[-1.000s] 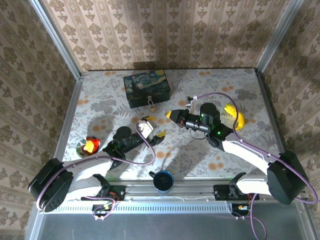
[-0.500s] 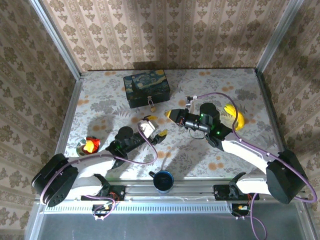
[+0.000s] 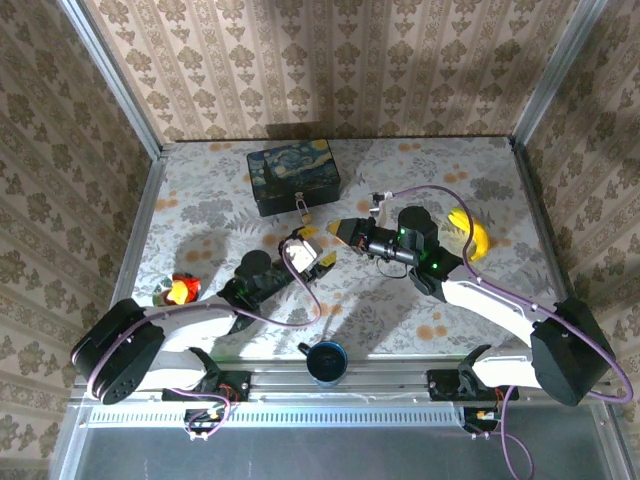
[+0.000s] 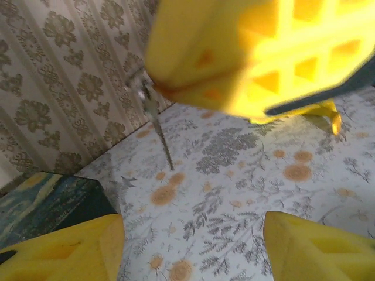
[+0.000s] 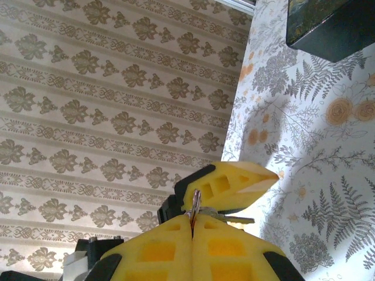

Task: Unlock a padlock with a key

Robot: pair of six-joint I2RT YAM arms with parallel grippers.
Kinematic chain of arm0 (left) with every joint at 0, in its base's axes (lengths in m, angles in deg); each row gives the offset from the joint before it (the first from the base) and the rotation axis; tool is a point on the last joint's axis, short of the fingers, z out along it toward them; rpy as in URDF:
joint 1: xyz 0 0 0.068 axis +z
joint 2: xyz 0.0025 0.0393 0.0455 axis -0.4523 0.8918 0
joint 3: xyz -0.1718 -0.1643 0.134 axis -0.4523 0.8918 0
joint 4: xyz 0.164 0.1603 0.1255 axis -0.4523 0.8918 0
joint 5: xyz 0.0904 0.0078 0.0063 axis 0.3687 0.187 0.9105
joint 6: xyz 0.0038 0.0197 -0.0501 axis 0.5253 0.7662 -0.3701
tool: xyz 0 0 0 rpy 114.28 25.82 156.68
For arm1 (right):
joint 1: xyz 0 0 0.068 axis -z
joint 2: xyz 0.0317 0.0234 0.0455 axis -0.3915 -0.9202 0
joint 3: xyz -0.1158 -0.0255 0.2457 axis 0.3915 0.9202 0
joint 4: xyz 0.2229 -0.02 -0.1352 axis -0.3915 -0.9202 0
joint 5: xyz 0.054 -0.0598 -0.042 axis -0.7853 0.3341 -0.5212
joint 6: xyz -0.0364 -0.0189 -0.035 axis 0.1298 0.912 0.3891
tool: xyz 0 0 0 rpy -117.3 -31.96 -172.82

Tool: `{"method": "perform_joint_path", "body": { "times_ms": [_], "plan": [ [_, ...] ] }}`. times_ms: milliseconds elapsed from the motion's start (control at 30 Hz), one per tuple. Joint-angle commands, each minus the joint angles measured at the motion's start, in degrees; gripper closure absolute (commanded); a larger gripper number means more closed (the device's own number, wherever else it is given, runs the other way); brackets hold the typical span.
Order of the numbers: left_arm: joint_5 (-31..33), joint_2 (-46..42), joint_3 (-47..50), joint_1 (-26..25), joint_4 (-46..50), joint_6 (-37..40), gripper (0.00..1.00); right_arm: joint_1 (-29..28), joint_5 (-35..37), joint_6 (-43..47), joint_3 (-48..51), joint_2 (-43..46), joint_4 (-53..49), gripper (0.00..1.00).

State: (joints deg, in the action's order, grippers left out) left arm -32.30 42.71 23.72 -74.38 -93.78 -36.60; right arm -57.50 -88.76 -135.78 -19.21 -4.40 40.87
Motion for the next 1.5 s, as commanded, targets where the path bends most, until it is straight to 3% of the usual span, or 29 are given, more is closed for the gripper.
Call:
{"method": "perform_joint_path", "body": {
  "times_ms": [0,700,800,1033,1333,1467],
  "plan": [
    [1.98,1.00,-1.97,1.00,-5.13,1.20,0.37,-0.44,0.75,-0.32,-2.03,0.29,1.77,1.00],
    [-2.34,5.07,-7.50,2.01,-6.57,0.50,0.53,-1.22,0.21,-0.71,-2.21,-0.95,2.21,1.00],
    [-3.41,5.01,-8.16,2.08,-6.62,0.59,0.61,-1.29,0.12,-0.80,-2.04,-1.19,2.13,1.00],
    [-5.81,1.51,-8.53,2.14,-1.32,2.28,1.00,-1.14,1.09,0.53,-1.76,-0.58,-0.03,1.00],
    [-7.89,-6.33,-7.21,2.68,11.15,3.05,1.00,-0.62,3.13,4.66,-2.81,1.24,-6.51,1.00],
    [-9.96,-10.20,-7.14,3.14,18.74,2.75,1.00,-0.44,3.00,5.82,-3.68,1.24,-8.15,0.90]
  ]
}}
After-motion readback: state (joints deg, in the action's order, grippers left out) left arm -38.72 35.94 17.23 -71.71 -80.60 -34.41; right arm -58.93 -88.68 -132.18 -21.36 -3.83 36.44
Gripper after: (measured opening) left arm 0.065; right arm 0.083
